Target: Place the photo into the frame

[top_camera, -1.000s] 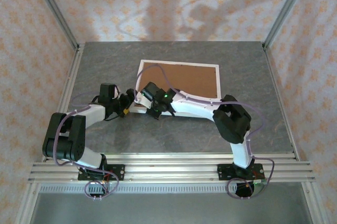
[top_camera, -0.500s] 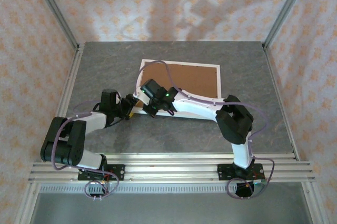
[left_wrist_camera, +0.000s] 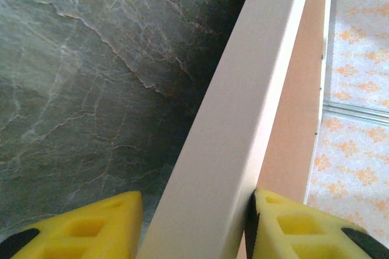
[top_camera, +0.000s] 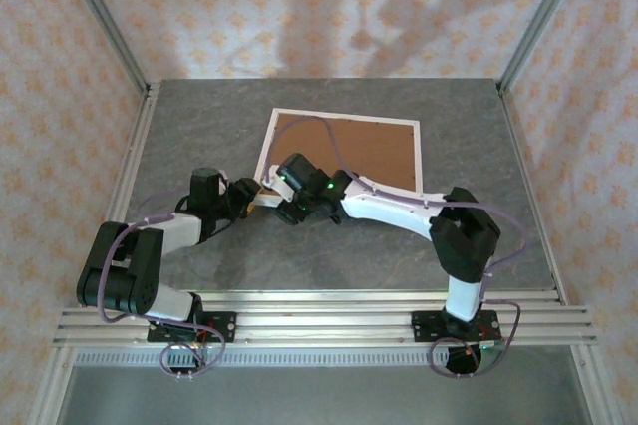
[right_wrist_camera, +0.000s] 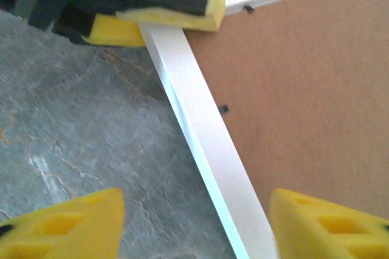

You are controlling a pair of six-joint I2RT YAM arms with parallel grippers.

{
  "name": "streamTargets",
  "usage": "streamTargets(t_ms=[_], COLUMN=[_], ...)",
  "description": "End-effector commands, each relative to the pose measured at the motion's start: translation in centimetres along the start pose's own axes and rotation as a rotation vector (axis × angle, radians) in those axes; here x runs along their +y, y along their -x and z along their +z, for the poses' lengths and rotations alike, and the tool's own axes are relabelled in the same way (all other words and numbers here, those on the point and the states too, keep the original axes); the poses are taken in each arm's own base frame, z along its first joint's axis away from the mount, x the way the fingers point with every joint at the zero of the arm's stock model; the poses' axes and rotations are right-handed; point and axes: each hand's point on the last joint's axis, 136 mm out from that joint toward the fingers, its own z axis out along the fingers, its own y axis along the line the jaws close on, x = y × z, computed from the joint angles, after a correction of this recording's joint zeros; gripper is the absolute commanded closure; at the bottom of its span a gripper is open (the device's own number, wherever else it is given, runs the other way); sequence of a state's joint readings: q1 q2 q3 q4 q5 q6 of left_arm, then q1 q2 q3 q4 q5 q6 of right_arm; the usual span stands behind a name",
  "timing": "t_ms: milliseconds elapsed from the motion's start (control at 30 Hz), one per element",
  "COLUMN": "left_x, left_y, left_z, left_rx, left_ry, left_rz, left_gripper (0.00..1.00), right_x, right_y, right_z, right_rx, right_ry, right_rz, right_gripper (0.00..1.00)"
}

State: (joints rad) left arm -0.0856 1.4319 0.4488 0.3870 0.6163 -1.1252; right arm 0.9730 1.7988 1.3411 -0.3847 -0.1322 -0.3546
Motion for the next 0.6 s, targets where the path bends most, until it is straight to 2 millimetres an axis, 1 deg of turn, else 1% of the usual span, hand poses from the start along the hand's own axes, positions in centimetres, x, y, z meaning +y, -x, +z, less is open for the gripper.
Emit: streamTargets(t_ms=[0, 167, 333, 567], left_x=[-4.4, -5.5, -6.2, -6.4], left_y=[1.2, 1.4, 1.4, 1.4], left_z=[-1.0, -1.5, -2.0, -2.2], left_rx=[-0.058, -0.066, -0.072, -0.073], left_ry=[-0.131, -0.138, -0.145, -0.147], left_rz=[0.039, 0.049, 0.051, 0.049], left_gripper=[0.56, 0.57, 0.57, 0.56], right_x=[-0.7, -2.3, -3.8, -7.2], right_y=[-0.7, -2.9, -4.3, -4.8], right_z=[-1.3, -0.8, -0.3, -0.6], right_rx=[-0.01, 0.037, 0.075, 0.082], right_ry=[-0.094, -0.215, -0.32, -0.564], right_rz=[-0.021, -0.09, -0.174, -0.294], right_gripper=[0.27, 0.18, 0.17, 0.18])
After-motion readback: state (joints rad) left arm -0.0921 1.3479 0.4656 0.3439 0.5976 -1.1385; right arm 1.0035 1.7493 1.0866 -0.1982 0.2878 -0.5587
